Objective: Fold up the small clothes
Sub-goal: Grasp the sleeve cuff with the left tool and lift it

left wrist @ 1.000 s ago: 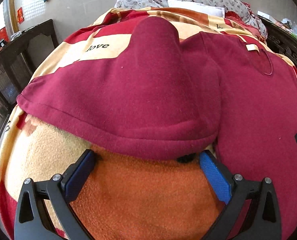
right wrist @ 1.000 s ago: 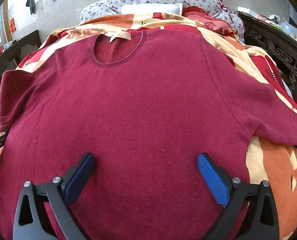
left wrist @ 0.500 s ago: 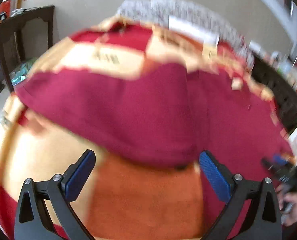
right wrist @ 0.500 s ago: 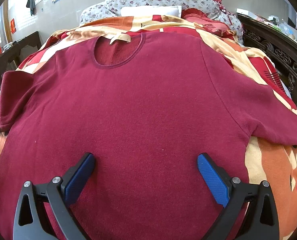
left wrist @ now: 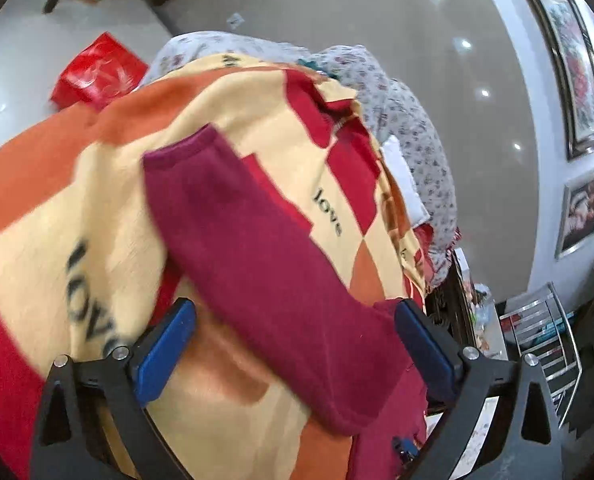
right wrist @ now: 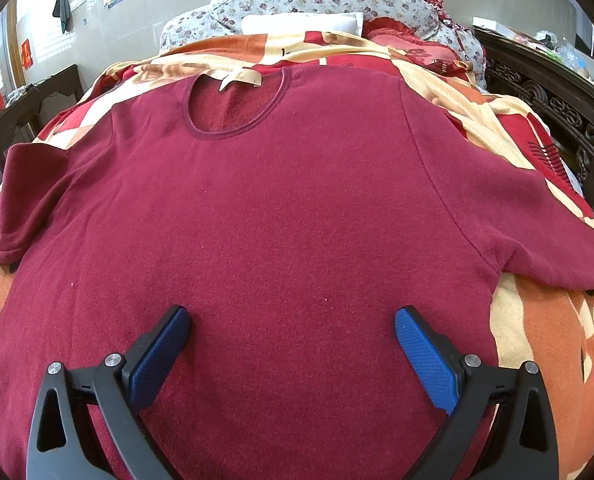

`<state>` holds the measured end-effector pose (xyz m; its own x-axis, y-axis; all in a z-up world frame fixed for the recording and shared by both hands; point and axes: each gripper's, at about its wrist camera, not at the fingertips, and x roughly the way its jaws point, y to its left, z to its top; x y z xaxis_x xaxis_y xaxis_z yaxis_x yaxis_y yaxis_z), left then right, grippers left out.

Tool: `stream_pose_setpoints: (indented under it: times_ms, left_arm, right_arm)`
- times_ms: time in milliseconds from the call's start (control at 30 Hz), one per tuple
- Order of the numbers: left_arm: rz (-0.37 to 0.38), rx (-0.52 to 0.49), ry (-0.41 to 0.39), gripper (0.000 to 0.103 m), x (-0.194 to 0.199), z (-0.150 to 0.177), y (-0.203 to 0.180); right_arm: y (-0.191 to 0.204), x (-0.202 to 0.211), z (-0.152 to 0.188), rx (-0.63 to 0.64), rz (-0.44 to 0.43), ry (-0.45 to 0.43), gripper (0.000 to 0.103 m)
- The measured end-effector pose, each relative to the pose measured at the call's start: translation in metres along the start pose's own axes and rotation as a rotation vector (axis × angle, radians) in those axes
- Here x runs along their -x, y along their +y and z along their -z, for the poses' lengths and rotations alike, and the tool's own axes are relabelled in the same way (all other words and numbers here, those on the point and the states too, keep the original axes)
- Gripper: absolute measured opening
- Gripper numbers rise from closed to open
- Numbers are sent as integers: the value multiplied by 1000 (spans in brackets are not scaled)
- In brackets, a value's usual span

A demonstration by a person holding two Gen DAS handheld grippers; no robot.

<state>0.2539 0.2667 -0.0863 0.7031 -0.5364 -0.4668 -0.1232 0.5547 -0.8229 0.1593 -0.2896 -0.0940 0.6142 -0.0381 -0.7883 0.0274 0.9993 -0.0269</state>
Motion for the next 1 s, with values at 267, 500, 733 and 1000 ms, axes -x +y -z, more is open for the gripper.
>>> stream_pose_setpoints:
  times_ms: [267,500,733,1000]
  left_arm:
    - [12,72,-157,87,7,-23,15]
    - [-160,130,-165,6,-1,-22,27]
    - [-249,-62,-462,6,68,-4,-29]
    - [-349,-229,-548,6,98,20,-69]
  right_arm:
    - [-1,1,0,1,-1,-3,103]
    - [0,1,-1,-3,-7,-4,103]
    - [-2,0,-1,-7,-13,-11,103]
    - [-2,0,-1,-7,-14,-12,103]
